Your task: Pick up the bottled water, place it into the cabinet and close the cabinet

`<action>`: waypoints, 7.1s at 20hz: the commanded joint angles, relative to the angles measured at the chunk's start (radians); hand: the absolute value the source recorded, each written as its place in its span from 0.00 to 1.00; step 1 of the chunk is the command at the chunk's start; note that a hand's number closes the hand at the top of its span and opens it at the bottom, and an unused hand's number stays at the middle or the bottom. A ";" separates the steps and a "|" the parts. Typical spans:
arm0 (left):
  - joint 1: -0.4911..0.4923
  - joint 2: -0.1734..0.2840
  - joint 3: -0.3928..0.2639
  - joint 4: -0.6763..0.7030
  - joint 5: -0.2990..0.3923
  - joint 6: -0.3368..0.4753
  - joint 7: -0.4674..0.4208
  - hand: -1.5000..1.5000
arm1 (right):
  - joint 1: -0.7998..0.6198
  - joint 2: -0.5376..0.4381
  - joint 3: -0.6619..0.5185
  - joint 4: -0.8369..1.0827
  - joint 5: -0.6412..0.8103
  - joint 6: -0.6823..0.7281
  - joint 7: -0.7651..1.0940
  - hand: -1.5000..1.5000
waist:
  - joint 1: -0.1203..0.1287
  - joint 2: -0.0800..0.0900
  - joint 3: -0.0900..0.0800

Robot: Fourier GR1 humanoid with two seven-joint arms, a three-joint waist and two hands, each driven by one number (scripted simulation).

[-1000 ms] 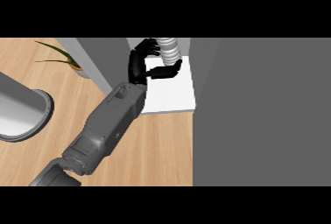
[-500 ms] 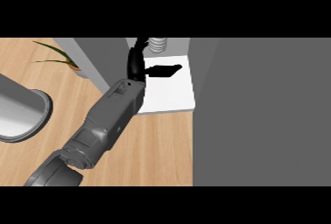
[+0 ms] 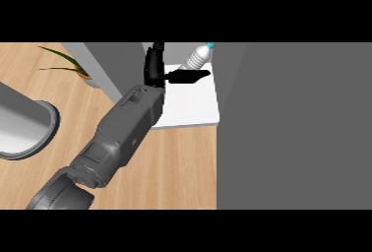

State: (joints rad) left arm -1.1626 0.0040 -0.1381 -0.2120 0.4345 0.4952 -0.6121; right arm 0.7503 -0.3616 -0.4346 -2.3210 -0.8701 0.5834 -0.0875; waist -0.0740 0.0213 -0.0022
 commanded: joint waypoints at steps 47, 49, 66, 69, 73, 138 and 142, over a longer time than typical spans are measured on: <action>1.176 0.401 -0.630 -1.529 0.134 -0.001 0.075 1.00 | 0.023 0.030 -0.005 -0.156 0.037 0.114 0.151 1.00 | 0.071 -0.030 0.002; 1.223 0.417 -0.632 -1.532 0.125 0.000 0.043 1.00 | 0.037 -0.016 0.027 -0.216 0.035 0.106 0.203 1.00 | 0.077 -0.030 0.000; 1.435 0.735 -0.320 -1.724 0.326 -0.224 -0.017 0.00 | 0.046 -0.006 0.204 -0.361 0.088 0.243 0.208 1.00 | 0.079 -0.037 -0.006; 1.482 0.769 -0.275 -1.740 0.352 -0.245 -0.032 0.00 | 0.024 -0.016 0.248 -0.361 0.105 0.256 0.223 1.00 | 0.092 -0.041 -0.008; 1.514 0.816 -0.213 -1.750 0.388 -0.271 -0.027 0.00 | -0.033 -0.049 0.286 -0.354 0.129 0.273 0.252 1.00 | 0.097 -0.045 -0.012; 2.055 0.897 0.355 -1.614 0.575 -0.944 -0.174 0.00 | -1.695 0.362 0.831 0.911 -0.089 -0.433 0.723 1.00 | 0.109 -0.017 0.002; 2.089 0.882 0.414 -1.626 0.582 -0.968 -0.138 0.00 | -1.652 0.306 0.765 0.952 -0.086 -0.377 0.698 1.00 | 0.101 -0.019 0.003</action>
State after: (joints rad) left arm 0.9109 0.9052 0.2406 -1.8297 1.0104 -0.4208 -0.7449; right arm -0.9237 -0.0211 0.4012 -1.4548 -0.9500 0.1416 0.6348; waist 0.0365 -0.0018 -0.0009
